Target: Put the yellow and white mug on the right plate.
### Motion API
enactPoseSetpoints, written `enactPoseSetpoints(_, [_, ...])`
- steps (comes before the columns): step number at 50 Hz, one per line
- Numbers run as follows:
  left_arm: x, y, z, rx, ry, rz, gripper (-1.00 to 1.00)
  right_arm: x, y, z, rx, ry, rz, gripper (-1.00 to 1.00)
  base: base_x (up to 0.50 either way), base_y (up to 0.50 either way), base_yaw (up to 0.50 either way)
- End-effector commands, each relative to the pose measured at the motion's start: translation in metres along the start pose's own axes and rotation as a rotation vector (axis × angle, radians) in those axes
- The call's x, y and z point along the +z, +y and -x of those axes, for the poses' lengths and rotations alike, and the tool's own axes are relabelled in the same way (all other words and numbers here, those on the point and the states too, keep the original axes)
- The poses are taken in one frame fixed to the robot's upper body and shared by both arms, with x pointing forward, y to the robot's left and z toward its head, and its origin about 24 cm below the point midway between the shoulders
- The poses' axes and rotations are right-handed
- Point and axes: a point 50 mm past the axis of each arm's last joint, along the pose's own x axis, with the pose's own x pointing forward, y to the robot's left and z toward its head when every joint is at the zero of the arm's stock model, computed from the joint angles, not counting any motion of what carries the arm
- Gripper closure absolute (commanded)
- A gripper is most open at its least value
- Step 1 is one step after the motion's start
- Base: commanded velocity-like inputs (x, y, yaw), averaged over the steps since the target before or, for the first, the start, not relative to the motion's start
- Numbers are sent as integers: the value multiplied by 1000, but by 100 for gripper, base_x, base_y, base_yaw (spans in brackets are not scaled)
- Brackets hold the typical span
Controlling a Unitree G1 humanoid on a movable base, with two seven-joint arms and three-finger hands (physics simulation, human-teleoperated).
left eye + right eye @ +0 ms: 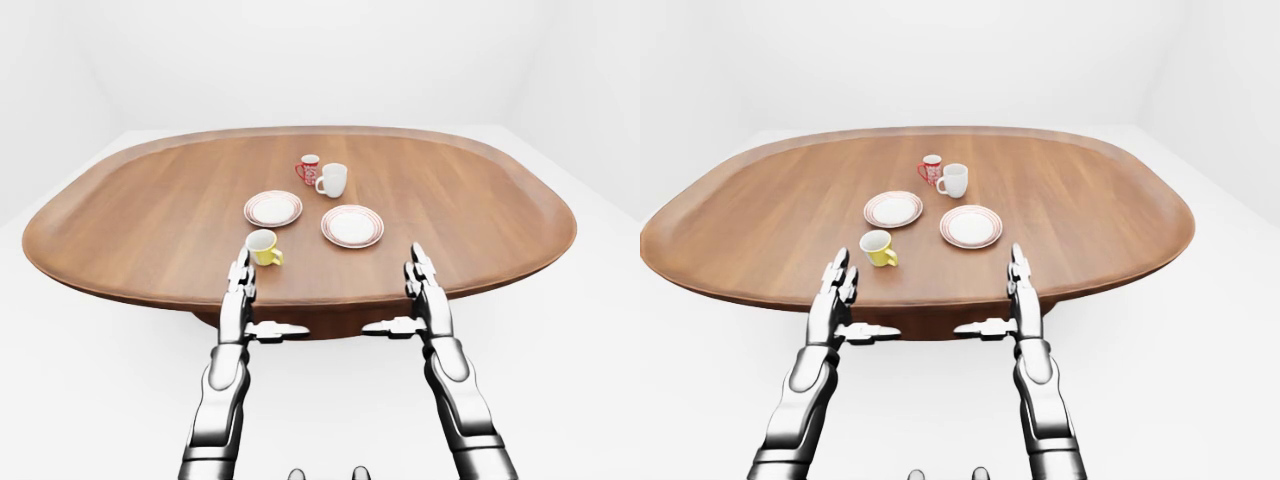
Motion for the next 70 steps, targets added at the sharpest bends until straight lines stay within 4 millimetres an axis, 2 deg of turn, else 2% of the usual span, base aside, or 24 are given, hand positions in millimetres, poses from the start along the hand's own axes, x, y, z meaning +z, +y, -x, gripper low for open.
enactPoseSetpoints(1, [9,6,4,9,16,-9,-100,9,-7,4,0,19,-1,-100,0,0,0])
enactPoseSetpoints(5, [14,8,4,20,23,-20,-100,16,-6,5,5,7,8,-100,0,0,0])
enactPoseSetpoints(8, [37,10,6,25,-74,-32,-100,29,-4,8,13,-40,26,-100,0,0,0])
enactPoseSetpoints(10, [43,10,7,26,-99,-35,-100,33,-4,8,16,-55,26,-100,0,0,0])
enactPoseSetpoints(12, [61,10,10,25,-178,-43,-100,43,-2,9,22,-97,30,-100,0,0,0])
enactPoseSetpoints(14, [82,11,14,23,-267,-48,-100,61,-1,13,28,-177,38,-100,0,0,0])
enactPoseSetpoints(16, [91,11,15,22,-307,-53,-100,70,-1,15,30,-216,46,-100,0,0,0])
enactPoseSetpoints(19, [116,9,22,14,-420,-69,-100,92,0,20,35,-315,48,-100,0,0,0])
enactPoseSetpoints(20, [116,9,22,13,-422,-70,-100,93,0,20,35,-316,49,-100,0,0,0])
enactPoseSetpoints(21, [128,9,27,9,-475,-72,-100,103,1,23,37,-364,55,-100,0,0,0])
enactPoseSetpoints(23, [137,8,31,5,-519,-79,-100,110,1,25,37,-394,66,-100,0,0,0])
enactPoseSetpoints(24, [145,7,34,-1,-558,-87,-100,121,1,28,38,-444,66,-100,0,0,0])
enactPoseSetpoints(30, [171,4,48,-23,-695,-103,-100,150,-1,38,33,-585,66,-100,0,0,0])
enactPoseSetpoints(33, [178,5,50,-21,-728,-107,-100,158,-4,40,23,-623,59,-100,0,0,0])
enactPoseSetpoints(41, [180,12,48,1,-733,-108,-100,167,-11,40,16,-665,63,-100,0,0,34])
enactPoseSetpoints(54, [181,12,48,3,-740,-107,-100,166,-14,35,-7,-659,76,-100,0,0,49])
enactPoseSetpoints(57, [181,12,48,3,-740,-108,-100,176,-16,39,-24,-709,21,-100,0,0,0])
enactPoseSetpoints(60, [181,12,48,4,-739,-109,-100,177,-15,41,-13,-718,37,-100,0,0,0])
enactPoseSetpoints(62, [180,13,47,4,-733,-108,-100,186,-19,51,27,-777,-57,-100,9,2,0])
enactPoseSetpoints(70, [181,12,49,4,-740,-110,-100,183,-19,48,21,-754,-55,-100,45,10,0])
